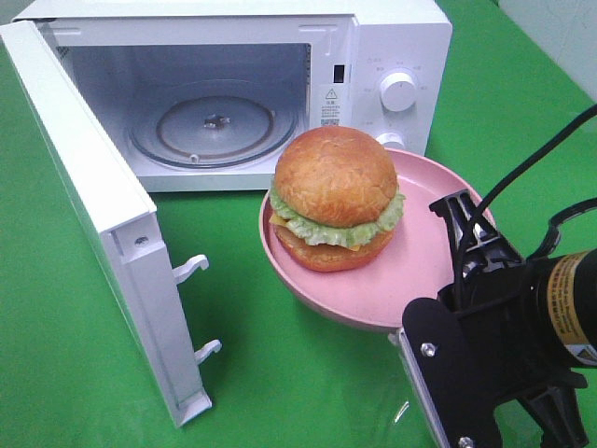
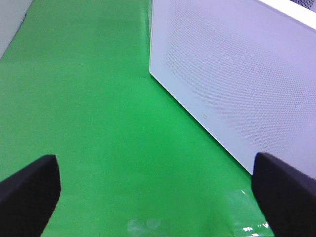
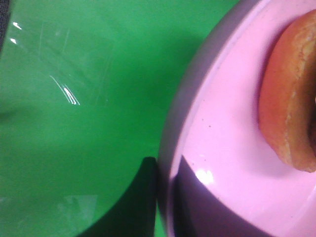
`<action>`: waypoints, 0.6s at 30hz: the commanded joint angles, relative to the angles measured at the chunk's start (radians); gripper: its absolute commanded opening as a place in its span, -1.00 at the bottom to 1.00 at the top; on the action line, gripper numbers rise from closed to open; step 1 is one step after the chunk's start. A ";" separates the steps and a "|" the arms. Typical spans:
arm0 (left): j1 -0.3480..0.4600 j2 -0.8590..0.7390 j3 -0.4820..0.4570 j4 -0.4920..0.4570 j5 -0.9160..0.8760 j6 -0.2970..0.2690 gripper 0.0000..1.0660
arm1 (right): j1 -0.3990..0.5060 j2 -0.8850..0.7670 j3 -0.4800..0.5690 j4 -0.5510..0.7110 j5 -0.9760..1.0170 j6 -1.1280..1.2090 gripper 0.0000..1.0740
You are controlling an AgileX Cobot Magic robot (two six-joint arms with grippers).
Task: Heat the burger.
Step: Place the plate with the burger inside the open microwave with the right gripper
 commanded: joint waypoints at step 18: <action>-0.003 -0.011 0.002 -0.004 -0.013 0.002 0.88 | -0.002 -0.009 -0.006 0.103 -0.081 -0.221 -0.98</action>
